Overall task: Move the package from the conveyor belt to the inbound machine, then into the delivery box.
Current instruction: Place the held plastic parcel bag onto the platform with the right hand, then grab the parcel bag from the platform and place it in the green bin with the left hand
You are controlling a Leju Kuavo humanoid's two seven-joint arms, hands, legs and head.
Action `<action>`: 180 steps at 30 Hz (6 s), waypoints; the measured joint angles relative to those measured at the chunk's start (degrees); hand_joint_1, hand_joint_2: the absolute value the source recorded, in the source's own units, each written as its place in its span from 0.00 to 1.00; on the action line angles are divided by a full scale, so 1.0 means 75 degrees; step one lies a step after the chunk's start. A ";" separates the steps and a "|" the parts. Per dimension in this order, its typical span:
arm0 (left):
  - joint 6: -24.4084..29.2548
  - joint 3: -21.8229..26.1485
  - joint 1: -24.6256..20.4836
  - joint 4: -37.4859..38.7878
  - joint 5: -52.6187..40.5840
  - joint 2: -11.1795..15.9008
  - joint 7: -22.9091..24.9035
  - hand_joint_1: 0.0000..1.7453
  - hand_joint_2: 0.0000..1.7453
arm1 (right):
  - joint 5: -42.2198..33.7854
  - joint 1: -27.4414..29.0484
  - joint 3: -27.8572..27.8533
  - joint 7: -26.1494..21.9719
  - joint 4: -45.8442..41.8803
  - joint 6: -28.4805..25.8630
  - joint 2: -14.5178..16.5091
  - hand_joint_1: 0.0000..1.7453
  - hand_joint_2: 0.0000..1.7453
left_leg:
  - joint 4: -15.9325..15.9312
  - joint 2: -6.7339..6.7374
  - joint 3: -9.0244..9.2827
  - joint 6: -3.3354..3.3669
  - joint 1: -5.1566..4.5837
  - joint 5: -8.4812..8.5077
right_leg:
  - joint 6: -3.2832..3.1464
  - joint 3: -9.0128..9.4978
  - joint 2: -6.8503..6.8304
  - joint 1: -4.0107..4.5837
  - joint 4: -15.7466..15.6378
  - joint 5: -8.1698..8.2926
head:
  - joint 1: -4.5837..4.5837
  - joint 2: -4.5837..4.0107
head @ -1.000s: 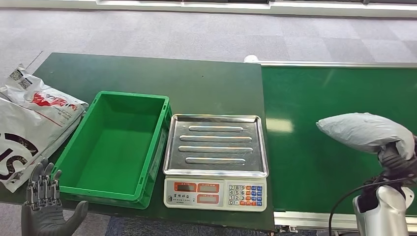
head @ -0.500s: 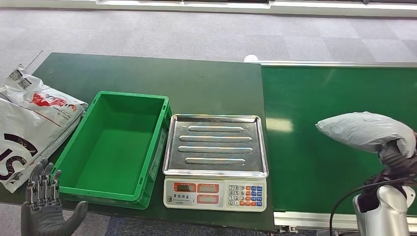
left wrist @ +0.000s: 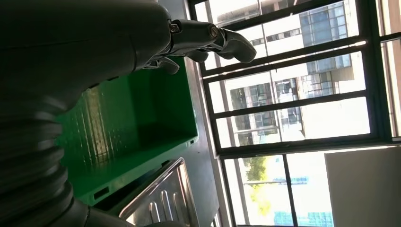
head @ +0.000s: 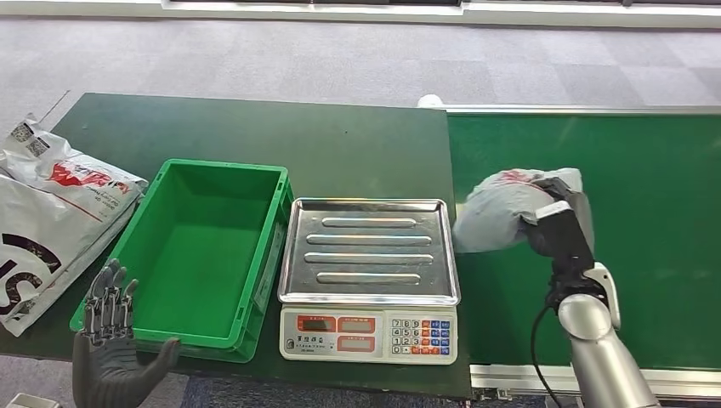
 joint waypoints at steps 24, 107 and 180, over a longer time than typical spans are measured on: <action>0.0572 -0.0714 -0.0246 0.0292 0.0395 0.0457 0.0279 0.00 1.00 | 0.1054 -0.1265 0.2671 0.0720 -0.0641 0.1301 0.2029 1.00 1.00 | -0.0001 0.0003 0.0001 -0.0017 0.0016 0.0015 | -0.0021 -0.0024 0.0000 0.0013 0.0008 0.0011 | 0.0000 0.0000; 0.1844 -0.5280 -0.6166 0.5027 -0.6657 -0.0935 0.6009 0.00 1.00 | -0.1767 0.3340 0.0516 -0.2642 -0.3869 -0.2218 0.1489 0.00 1.00 | 0.0008 -0.0019 -0.0005 -0.0017 0.0007 0.0026 | -0.0018 -0.0032 -0.0018 -0.0003 0.0003 0.0032 | -0.0001 0.0000; 0.2754 -0.6030 -0.7397 0.8842 -0.5373 -0.1606 0.5927 1.00 1.00 | -0.1887 0.2902 0.1130 -0.2406 -0.4333 -0.2130 0.1895 0.00 1.00 | 0.0006 -0.0013 -0.0003 -0.0015 0.0008 0.0028 | -0.0016 -0.0027 -0.0007 -0.0004 0.0005 0.0034 | 0.0001 0.0000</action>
